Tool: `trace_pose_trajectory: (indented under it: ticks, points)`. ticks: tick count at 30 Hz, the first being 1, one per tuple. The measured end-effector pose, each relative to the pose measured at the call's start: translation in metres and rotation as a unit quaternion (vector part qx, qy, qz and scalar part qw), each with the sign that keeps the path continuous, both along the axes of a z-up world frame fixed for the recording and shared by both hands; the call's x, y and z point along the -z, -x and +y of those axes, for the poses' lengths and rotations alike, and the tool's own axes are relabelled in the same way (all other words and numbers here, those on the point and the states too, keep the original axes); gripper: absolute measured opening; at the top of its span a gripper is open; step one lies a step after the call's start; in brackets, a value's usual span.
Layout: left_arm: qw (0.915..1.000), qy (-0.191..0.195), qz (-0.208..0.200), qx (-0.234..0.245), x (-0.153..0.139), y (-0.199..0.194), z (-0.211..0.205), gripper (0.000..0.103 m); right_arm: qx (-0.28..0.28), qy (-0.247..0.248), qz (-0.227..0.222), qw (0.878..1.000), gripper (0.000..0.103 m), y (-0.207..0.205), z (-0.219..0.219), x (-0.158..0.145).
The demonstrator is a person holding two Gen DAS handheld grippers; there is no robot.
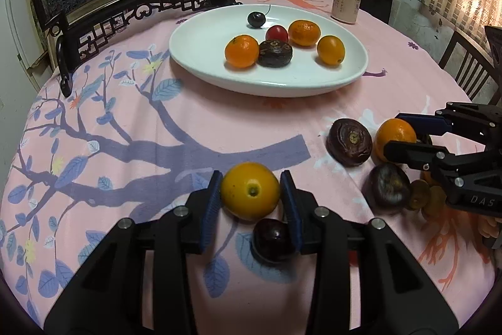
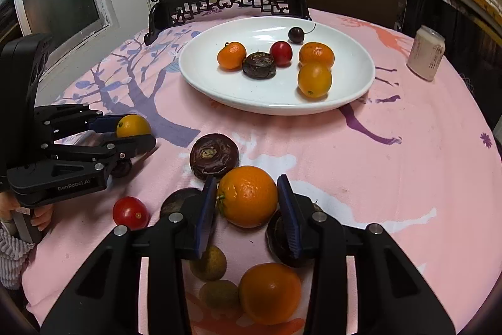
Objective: Organize fruits
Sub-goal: 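Place an orange on plate with right tool while left places yellow citrus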
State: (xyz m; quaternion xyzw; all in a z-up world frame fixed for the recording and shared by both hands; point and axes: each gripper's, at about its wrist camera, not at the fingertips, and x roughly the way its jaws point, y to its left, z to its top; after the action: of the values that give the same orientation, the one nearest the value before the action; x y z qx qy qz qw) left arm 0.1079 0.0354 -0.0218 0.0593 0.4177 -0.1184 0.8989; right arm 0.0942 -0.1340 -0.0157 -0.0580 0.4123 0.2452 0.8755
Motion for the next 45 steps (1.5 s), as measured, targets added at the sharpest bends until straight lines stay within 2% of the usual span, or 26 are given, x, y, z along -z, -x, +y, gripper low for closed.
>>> trace_pose_trajectory:
  ticks: [3, 6, 9, 14, 18, 20, 21, 22, 26, 31, 36, 39, 45]
  points:
    - [0.9999, 0.015, -0.005, -0.005, -0.006, 0.000, 0.004, 0.036, 0.011, -0.032, 0.011, 0.999, 0.040, -0.005, -0.009, -0.005]
    - [0.9993, 0.035, -0.009, -0.009, -0.015, -0.003, 0.007, 0.036, 0.021, -0.085, 0.016, 0.996, 0.040, -0.008, -0.022, -0.017]
    - [0.9990, 0.039, -0.019, -0.004, -0.026, -0.009, 0.002, 0.036, 0.027, -0.116, 0.011, 0.993, 0.040, -0.014, -0.027, -0.029]
    - [0.9989, 0.036, -0.029, 0.002, -0.042, -0.038, -0.014, 0.036, 0.049, -0.135, 0.011, 0.990, 0.040, -0.047, -0.023, -0.045]
    - [0.9984, 0.048, -0.029, -0.008, -0.048, -0.069, -0.023, 0.037, 0.067, -0.141, 0.017, 0.988, 0.040, -0.080, -0.013, -0.045]
    - [0.9981, 0.047, -0.036, -0.018, -0.049, -0.082, -0.025, 0.043, 0.078, -0.150, 0.021, 0.985, 0.041, -0.094, -0.009, -0.039]
    - [0.9979, 0.048, -0.039, -0.020, -0.049, -0.085, -0.026, 0.055, 0.083, -0.152, 0.026, 0.984, 0.045, -0.097, -0.009, -0.036]
    - [0.9977, 0.044, -0.043, -0.029, -0.048, -0.086, -0.025, 0.063, 0.086, -0.160, 0.031, 0.983, 0.054, -0.098, -0.011, -0.033]
    - [0.9971, 0.054, -0.046, -0.027, -0.047, -0.079, -0.017, 0.067, 0.088, -0.185, 0.016, 0.979, 0.055, -0.087, -0.029, -0.039]
    - [0.9957, 0.059, -0.057, -0.045, -0.048, -0.055, 0.001, 0.087, 0.091, -0.192, 0.015, 0.977, 0.059, -0.064, -0.042, -0.043]
    - [0.9961, 0.037, -0.048, -0.064, -0.035, -0.025, 0.016, 0.090, 0.090, -0.178, 0.021, 0.980, 0.063, -0.038, -0.049, -0.034]
    - [0.9962, 0.027, -0.042, -0.071, -0.028, 0.000, 0.026, 0.095, 0.096, -0.168, 0.027, 0.981, 0.067, -0.020, -0.057, -0.025]
    - [0.9957, 0.032, -0.051, -0.071, -0.023, 0.039, 0.037, 0.099, 0.115, -0.193, 0.025, 0.974, 0.069, 0.000, -0.075, -0.023]
